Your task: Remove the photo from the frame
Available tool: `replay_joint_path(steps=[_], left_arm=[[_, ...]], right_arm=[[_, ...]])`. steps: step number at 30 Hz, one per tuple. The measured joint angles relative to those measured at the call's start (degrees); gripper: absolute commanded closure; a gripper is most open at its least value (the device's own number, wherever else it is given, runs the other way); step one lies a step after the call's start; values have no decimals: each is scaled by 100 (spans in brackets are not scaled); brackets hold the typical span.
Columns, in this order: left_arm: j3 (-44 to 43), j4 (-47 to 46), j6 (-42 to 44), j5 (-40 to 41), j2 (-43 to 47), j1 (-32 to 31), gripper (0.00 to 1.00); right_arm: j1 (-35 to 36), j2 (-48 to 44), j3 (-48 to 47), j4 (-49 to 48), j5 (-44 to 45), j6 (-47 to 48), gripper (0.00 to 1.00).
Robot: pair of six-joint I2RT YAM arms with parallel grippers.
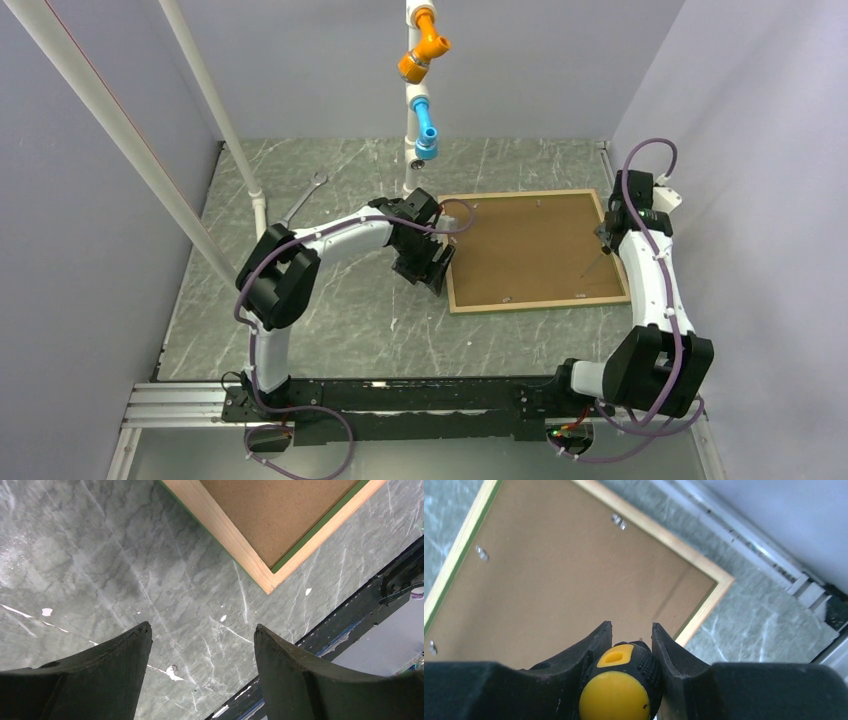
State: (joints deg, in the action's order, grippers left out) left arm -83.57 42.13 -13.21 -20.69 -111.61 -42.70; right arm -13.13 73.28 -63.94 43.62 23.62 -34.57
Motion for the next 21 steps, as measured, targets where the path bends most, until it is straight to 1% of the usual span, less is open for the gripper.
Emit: replay_joint_path(steps=[6,12,17,21], left_arm=[[-136,20,2,0,-98,-52,23],[-168,116,52,-74,-138,-57,22],[-140,219,188,-293,-87,0,22],[232,186,199,-402,348,92,22]], right_arm=[[90,-39,352,90,-518,13,100],[208,170,293,125,-1110,192,100],[560,474,184,-11,-2236,553,100],[839,516,184,-35,-3230,750,100]])
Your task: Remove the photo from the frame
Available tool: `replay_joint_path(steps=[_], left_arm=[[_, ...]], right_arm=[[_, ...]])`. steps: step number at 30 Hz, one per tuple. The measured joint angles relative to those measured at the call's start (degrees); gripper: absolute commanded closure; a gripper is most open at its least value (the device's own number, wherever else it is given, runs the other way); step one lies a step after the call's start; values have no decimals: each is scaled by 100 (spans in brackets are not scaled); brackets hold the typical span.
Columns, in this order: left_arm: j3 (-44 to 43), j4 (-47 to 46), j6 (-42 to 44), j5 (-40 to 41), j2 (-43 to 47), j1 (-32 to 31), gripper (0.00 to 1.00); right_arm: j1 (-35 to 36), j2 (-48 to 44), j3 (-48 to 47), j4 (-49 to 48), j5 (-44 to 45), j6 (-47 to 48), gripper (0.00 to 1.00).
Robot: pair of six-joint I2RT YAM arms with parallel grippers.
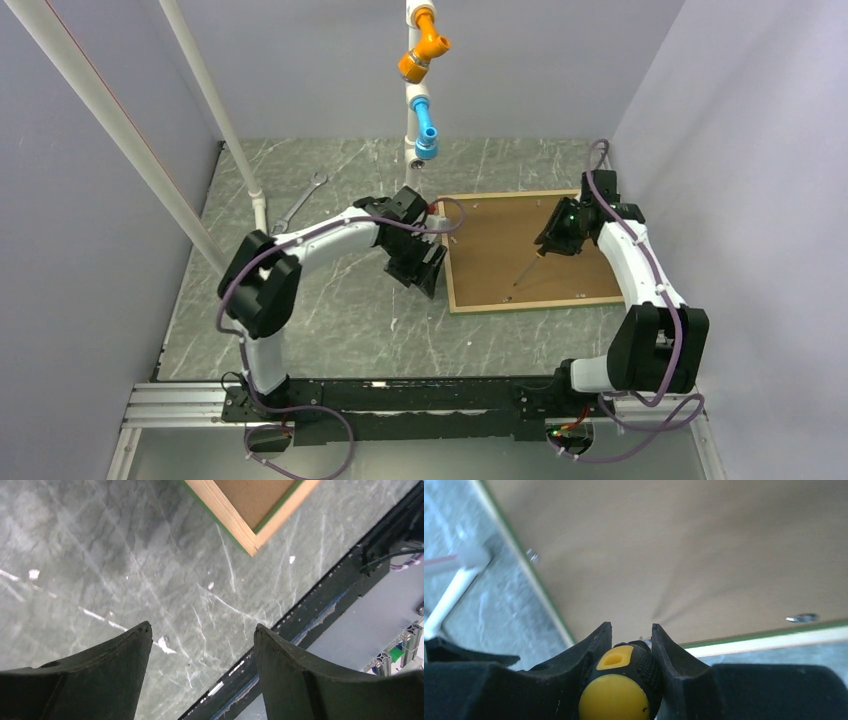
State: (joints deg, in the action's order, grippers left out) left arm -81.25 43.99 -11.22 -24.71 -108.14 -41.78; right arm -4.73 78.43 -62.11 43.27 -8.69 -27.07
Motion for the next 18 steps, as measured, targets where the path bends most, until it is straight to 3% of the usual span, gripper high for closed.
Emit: replay_joint_path(steps=[4,8,13,18], left_arm=[[343,-68,-2,-63,680,92,23],[573,-256,7,-59,1294,203,23],[1241,-470,101,262,2444,481,22],[1484,-496,35,581,3539,710,21]], right_arm=[[511,0,7,-175,-713,72,100],[1370,-4,306,-977,-1139,-170,100],[2671,44,1263,-2640,-1276,-1250,100],[3901,726,1384,-3930,-1193,-2190,100]])
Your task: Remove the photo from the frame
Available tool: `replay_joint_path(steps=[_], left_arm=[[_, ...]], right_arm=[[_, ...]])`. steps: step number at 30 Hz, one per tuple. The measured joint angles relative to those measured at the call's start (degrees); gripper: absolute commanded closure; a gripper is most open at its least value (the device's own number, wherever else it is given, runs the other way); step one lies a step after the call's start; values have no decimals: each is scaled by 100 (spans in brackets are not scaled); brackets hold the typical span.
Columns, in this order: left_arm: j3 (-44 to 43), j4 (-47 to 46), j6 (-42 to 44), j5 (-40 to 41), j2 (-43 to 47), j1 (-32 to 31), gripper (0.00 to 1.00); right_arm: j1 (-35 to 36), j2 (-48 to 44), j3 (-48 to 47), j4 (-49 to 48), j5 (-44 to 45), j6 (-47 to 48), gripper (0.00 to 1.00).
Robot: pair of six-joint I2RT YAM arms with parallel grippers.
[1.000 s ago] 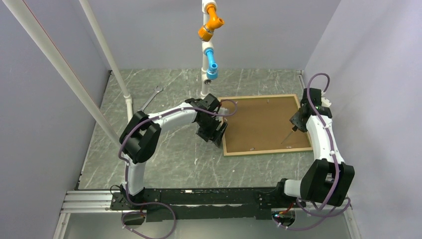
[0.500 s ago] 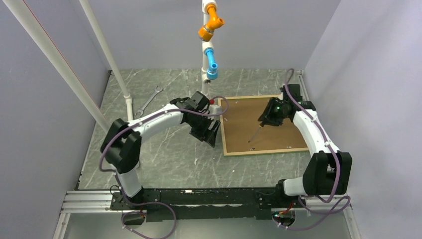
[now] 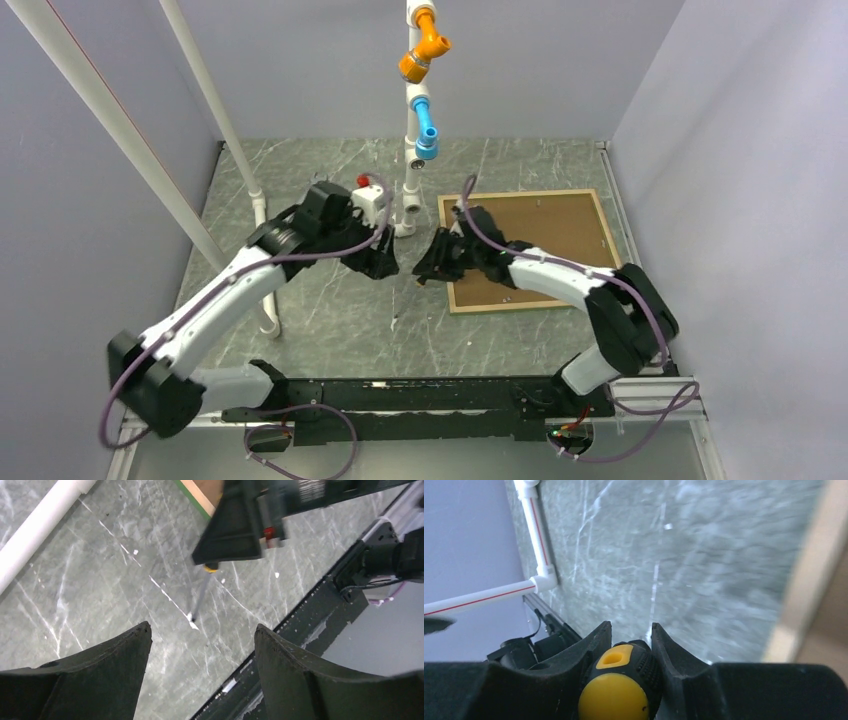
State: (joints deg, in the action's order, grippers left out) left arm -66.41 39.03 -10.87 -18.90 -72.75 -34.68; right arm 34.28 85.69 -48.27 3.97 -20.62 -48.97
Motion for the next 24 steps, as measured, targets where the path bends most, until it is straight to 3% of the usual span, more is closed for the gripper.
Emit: replay_joint_path(steps=[9,14,24], left_arm=[[1128,-125,-413,186,2253,15,19],[1388,-59,-514,289,2505,15,19],[1788,2,-734,380,2986,15,19]], right_arm=[[1495,1635,-275,-1547,715,-1784,97],[1816,2177,-560,-1759,1043,-2253,82],[2009,2551,-682,-2142,1569,-2614,73]])
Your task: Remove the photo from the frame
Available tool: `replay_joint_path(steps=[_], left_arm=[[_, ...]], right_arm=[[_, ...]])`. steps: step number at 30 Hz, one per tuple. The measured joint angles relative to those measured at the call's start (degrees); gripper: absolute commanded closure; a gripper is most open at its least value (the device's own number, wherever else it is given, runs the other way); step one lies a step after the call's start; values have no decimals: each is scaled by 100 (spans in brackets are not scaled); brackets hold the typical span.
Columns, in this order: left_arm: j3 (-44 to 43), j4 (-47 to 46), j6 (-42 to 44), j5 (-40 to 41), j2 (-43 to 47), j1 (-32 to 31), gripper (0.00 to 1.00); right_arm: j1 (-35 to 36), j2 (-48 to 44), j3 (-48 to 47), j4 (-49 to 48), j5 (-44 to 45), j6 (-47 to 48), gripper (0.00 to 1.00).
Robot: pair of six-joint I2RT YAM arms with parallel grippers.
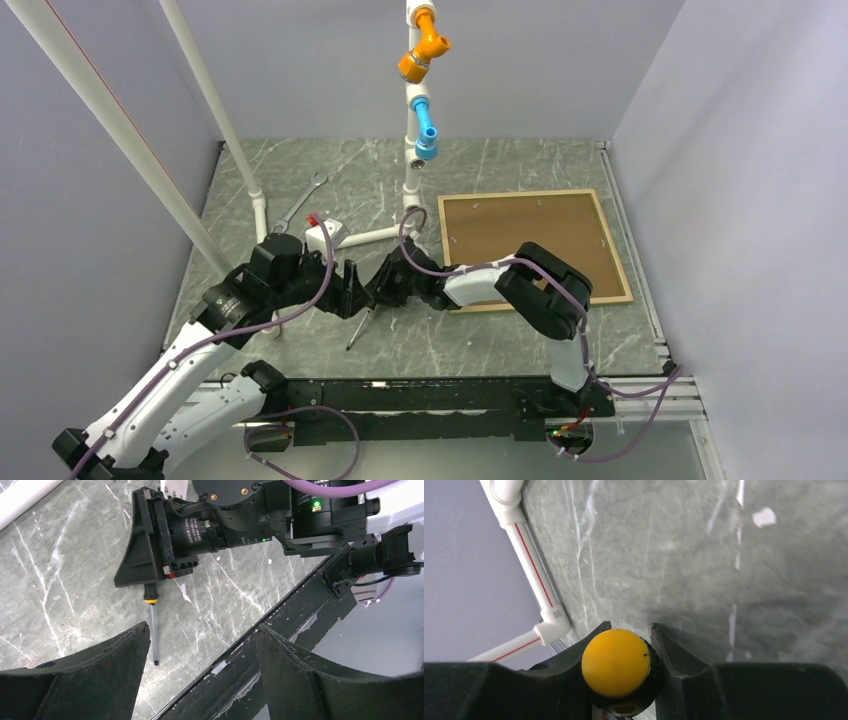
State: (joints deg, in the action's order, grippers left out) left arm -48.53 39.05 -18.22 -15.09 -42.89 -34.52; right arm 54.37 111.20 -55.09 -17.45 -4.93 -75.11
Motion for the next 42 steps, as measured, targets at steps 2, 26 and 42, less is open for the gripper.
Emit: replay_joint_path(steps=[2,26,42], left_arm=[[20,-2,-44,0,26,0,19],[162,-22,-164,208,103,0,14],[501,-1139,-525,-151,-841,-413,16]], right_arm=[[0,122,-127,-63,28,-39,70],[188,-1169,181,1003,1062,1606,7],[-680,-6207,1902,5106,3331,1908,1]])
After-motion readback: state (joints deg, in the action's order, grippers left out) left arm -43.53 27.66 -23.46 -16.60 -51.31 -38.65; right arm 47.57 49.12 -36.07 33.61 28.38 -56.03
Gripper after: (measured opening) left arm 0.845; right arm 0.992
